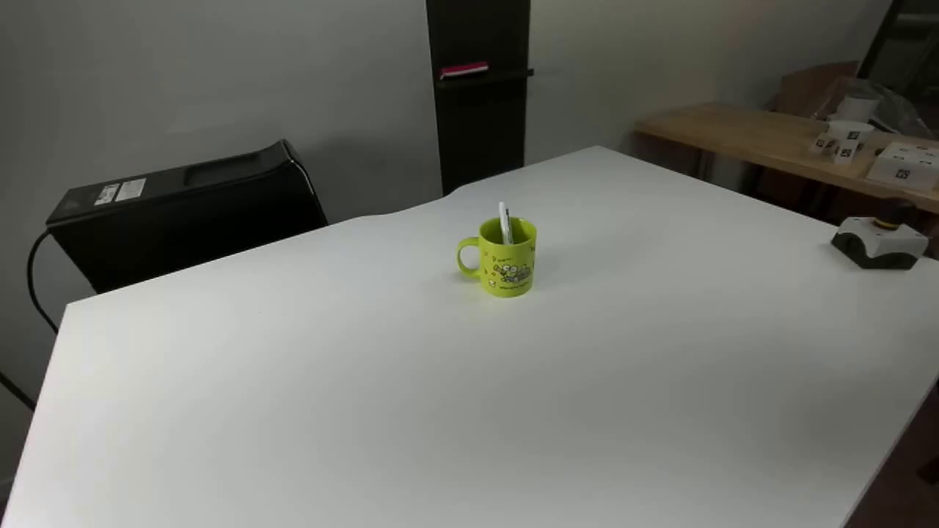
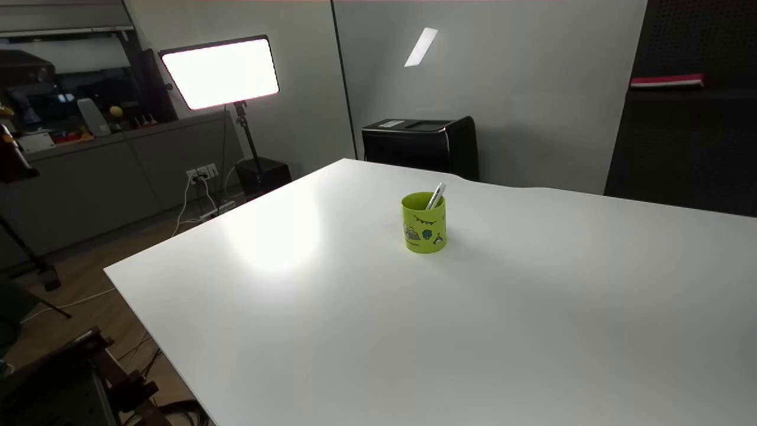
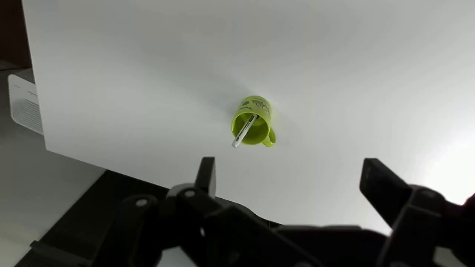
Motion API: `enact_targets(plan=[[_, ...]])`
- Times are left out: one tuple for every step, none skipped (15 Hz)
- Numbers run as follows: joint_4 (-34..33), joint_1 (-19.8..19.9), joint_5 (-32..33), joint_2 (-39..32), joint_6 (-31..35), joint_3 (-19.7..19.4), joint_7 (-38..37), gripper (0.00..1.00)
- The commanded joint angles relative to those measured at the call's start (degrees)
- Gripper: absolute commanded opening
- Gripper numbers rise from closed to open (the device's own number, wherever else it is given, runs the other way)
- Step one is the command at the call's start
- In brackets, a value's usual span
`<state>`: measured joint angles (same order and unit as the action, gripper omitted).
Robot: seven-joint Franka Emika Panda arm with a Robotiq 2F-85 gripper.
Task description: Remove the blue marker from the yellow mug
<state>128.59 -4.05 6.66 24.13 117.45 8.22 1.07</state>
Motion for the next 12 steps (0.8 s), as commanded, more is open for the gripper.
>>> enact_targets(plan=[[-2.05, 0.36, -1.6, -7.38, 6.66, -2.99, 0.39, 1.0], [-2.33, 0.7, -1.83, -9.62, 8.72, -3.75, 0.53, 1.0], [-2.56, 1.13, -1.71, -11.7, 10.58, -4.25, 0.21, 1.0], [-2.8, 1.55, -1.6, -14.03, 12.6, -4.78, 0.05, 1.0], [-3.18, 1.86, -1.44, -16.11, 14.12, -5.18, 0.0, 1.0], [-3.59, 2.2, -1.07, -18.42, 15.9, -5.49, -0.11, 1.0], [-4.26, 2.51, -0.66, -20.8, 17.33, -5.72, -0.36, 1.0], [-5.08, 2.77, -0.22, -23.14, 18.66, -5.89, -0.78, 1.0], [-6.23, 2.88, -0.13, -25.57, 19.34, -6.08, -0.83, 1.0], [-7.39, 2.99, 0.7, -27.63, 19.12, -6.18, -1.43, 1.0], [-8.59, 2.9, 0.34, -29.32, 18.17, -6.31, -0.39, 1.0], [-4.14, 2.77, -0.5, -25.16, 19.45, -6.27, 0.12, 1.0]])
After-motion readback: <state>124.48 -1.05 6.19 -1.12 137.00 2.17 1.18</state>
